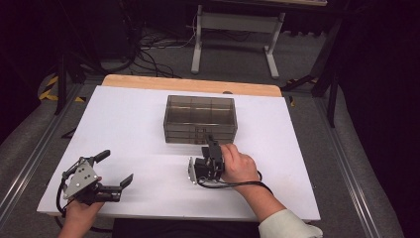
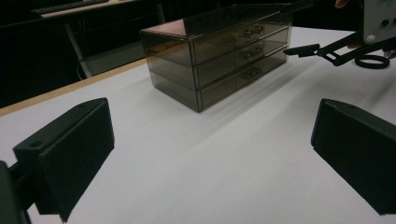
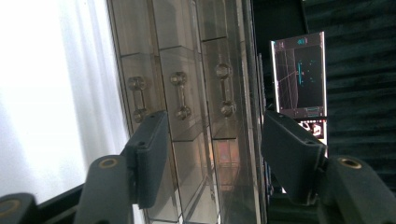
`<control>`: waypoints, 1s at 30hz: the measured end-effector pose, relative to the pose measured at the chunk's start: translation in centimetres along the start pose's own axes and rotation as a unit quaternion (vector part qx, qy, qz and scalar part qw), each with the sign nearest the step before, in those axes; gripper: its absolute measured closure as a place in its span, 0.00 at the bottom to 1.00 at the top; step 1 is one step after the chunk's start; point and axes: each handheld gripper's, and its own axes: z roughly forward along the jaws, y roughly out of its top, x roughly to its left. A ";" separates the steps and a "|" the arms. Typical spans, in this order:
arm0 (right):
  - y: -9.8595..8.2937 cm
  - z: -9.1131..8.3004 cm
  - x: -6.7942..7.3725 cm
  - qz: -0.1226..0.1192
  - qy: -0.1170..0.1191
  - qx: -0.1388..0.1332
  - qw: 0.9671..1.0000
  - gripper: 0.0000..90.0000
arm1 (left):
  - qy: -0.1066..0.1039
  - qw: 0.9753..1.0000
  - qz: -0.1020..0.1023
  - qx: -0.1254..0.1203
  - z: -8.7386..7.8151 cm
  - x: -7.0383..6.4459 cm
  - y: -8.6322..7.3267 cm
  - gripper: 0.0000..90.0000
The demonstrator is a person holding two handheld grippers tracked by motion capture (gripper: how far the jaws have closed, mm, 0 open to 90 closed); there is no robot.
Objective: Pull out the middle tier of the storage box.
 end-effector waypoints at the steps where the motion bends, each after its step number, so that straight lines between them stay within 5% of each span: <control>1: 0.0 0.1 0.1 -0.005 -0.004 0.003 1.000 0.50 | 0.000 1.000 0.000 0.000 0.0 0.0 0.0 0.00; 30: 0.2 2.7 2.7 -0.057 -0.040 0.046 0.997 0.67 | 0.000 1.000 0.001 0.002 0.0 0.1 0.0 0.00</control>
